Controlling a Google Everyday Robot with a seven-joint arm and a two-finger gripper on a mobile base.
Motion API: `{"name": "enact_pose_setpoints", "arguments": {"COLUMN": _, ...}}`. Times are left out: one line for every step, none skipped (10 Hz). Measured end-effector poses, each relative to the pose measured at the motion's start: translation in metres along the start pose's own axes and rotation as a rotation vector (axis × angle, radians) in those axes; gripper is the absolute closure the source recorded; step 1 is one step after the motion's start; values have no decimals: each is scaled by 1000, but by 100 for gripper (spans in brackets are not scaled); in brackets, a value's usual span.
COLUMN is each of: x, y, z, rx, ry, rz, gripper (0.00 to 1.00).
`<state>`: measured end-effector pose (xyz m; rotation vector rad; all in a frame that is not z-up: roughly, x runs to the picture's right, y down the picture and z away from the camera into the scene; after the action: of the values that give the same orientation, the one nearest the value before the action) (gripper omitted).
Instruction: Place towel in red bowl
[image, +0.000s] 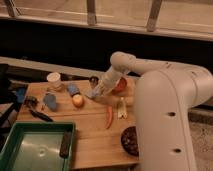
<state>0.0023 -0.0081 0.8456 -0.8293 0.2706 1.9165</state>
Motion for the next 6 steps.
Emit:
{"name": "enact_pose_setpoints", "arguments": {"x": -3, "y": 10, "z": -25, "rx": -11, "ry": -46, "rz": -10, "gripper": 100}}
{"name": "enact_pose_setpoints", "arguments": {"x": -7, "y": 15, "z": -44, "rx": -20, "ry": -85, "rz": -13, "gripper": 100}}
{"name": "enact_pose_setpoints", "arguments": {"x": -14, "y": 22, "z": -73, "rx": -32, "ry": -141, "rz": -15, "gripper": 100}}
{"name": "enact_pose_setpoints", "arguments": {"x": -22, "y": 27, "z": -101, "rx": -43, "ry": -197, "rz": -8, "gripper": 100}}
{"name": "enact_pose_setpoints", "arguments": {"x": -32, "y": 25, "z": -122, "rx": -50, "ry": -240, "rz": 6, "gripper": 100}}
{"name": "enact_pose_setpoints", "arguments": {"x": -46, "y": 18, "z": -147, "rx": -56, "ry": -283, "rz": 28, "gripper": 100}}
